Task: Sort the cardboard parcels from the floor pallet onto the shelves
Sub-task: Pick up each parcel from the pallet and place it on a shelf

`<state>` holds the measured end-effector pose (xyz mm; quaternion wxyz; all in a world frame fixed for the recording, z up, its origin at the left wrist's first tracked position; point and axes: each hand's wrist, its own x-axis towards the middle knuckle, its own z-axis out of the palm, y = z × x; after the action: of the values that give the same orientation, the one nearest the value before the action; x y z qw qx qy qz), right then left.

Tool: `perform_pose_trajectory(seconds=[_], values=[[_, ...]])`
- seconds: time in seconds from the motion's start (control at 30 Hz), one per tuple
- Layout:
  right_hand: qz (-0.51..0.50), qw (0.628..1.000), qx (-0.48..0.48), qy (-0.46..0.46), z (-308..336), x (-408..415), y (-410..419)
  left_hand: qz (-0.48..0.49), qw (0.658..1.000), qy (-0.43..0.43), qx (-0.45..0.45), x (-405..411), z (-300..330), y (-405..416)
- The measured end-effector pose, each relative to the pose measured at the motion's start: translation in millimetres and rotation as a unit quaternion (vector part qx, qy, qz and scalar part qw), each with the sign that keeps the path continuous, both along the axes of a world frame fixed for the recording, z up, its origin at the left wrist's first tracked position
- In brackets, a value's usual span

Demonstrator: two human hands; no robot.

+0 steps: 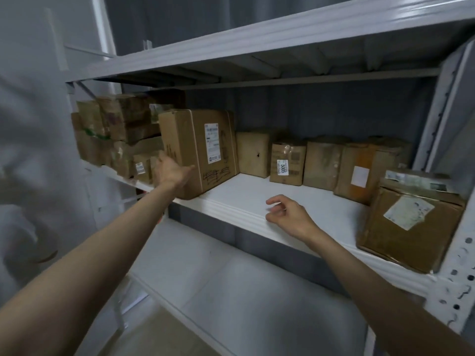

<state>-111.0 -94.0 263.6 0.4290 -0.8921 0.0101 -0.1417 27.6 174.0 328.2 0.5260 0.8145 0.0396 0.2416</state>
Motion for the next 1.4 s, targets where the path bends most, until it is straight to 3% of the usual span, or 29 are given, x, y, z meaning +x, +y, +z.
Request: perform_pose_trajectory(seconds=[0.1,0.23,0.43,0.6,0.8,0.97,1.4], values=[[-0.019,0.999,0.037,-0.001,-6.1,3.0,-3.1,0.014,0.999,0.008,-0.048,28.3,-1.6,-1.1],[-0.022,0.999,0.039,-0.003,-8.3,4.8,-3.0,0.035,0.999,-0.012,-0.028,47.0,-10.3,-7.4],[-0.04,0.998,0.042,-0.018,-10.0,4.0,2.1,-0.051,0.996,-0.056,-0.053,37.0,-13.7,-22.8],[-0.045,0.998,0.044,-0.014,-9.8,-3.1,10.3,-0.1,0.985,-0.142,0.017,-16.7,-22.1,-38.2],[0.04,0.969,0.231,-0.073,4.9,-32.4,46.0,-0.142,0.952,-0.238,0.133,-89.2,-40.4,-60.0],[0.084,0.9,0.413,-0.106,15.9,-68.9,71.4,-0.151,0.929,-0.229,0.249,-154.8,-59.8,-84.5],[0.007,0.848,0.514,-0.126,-70.1,-170.5,49.6,-0.243,0.929,-0.147,0.236,-289.5,-133.8,-60.3]])
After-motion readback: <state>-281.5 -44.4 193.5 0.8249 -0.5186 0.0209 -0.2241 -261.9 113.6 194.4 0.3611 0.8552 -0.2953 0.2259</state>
